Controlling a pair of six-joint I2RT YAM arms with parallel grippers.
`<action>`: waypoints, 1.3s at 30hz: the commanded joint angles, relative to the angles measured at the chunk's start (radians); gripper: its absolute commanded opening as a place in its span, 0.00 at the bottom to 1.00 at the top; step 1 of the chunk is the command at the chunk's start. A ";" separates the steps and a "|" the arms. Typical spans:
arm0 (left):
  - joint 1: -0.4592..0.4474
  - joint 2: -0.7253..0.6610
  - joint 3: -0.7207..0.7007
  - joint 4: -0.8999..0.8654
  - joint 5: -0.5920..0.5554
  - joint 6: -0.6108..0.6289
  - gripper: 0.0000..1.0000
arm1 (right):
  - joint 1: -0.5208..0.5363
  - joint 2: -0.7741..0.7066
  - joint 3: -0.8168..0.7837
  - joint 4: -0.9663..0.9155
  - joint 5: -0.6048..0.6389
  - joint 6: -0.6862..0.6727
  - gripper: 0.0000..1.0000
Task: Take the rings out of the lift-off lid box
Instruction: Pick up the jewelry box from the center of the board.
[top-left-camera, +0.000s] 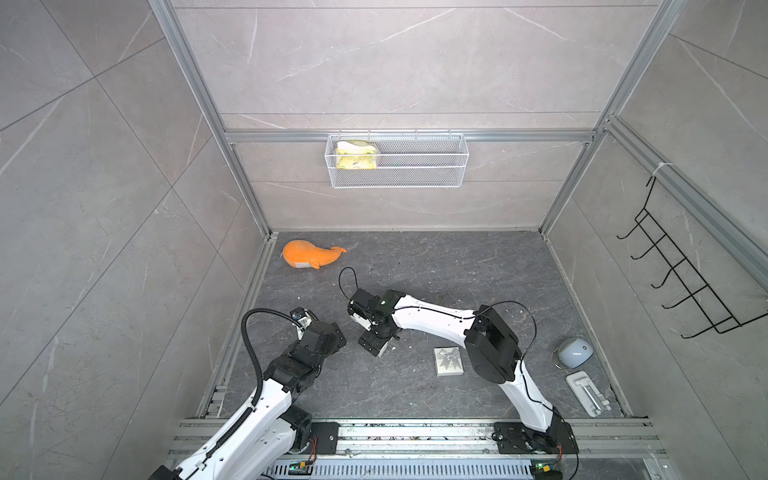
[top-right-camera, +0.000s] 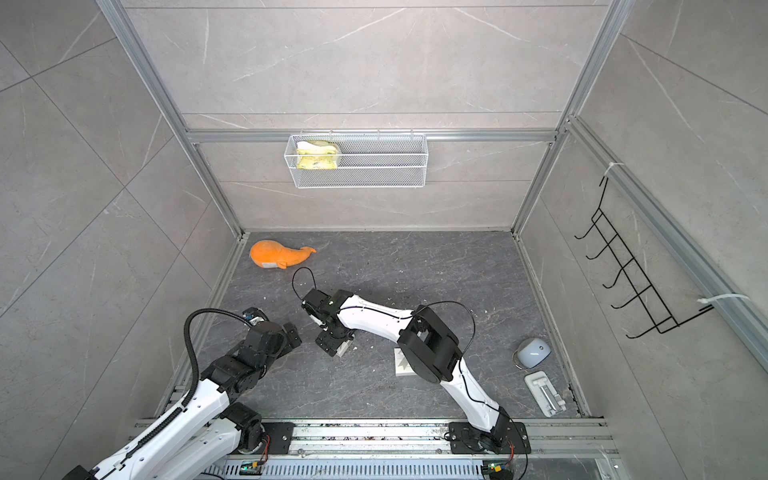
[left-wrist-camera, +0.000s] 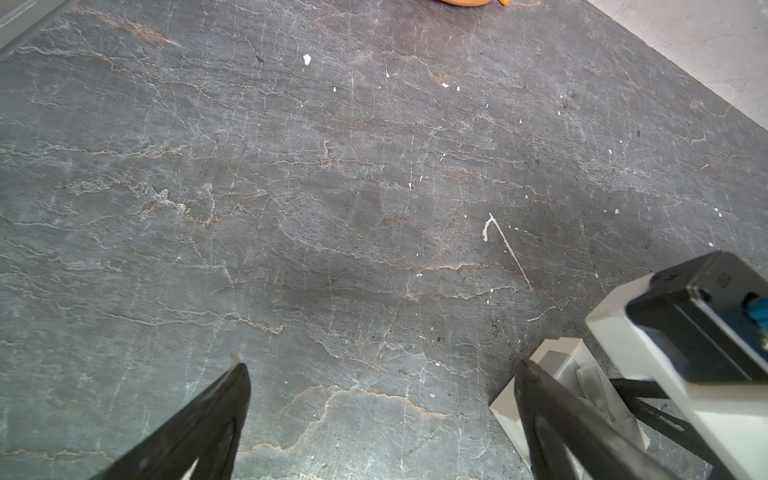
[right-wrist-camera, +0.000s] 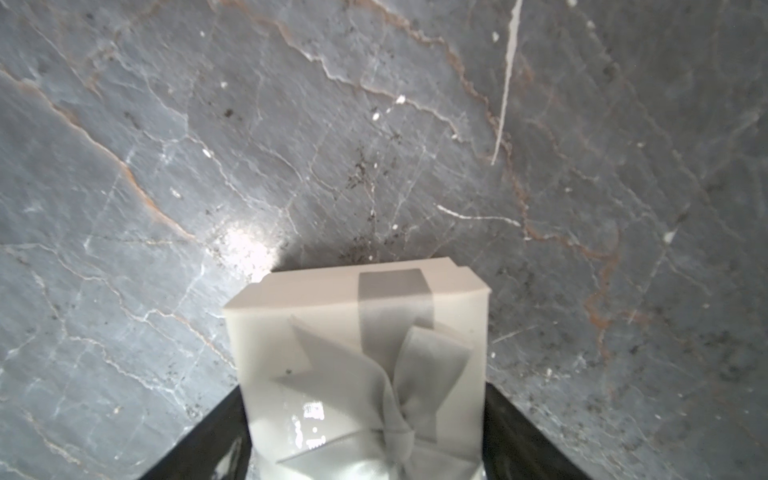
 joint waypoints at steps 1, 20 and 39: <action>0.007 0.004 0.002 -0.003 -0.019 0.023 1.00 | 0.007 -0.015 0.022 -0.027 0.013 0.017 0.77; 0.007 -0.164 -0.175 0.302 0.293 -0.050 1.00 | -0.016 -0.247 0.036 -0.077 -0.064 0.107 0.69; -0.444 -0.363 -0.271 0.408 0.121 0.318 1.00 | -0.133 -0.380 0.021 -0.213 -0.154 0.223 0.70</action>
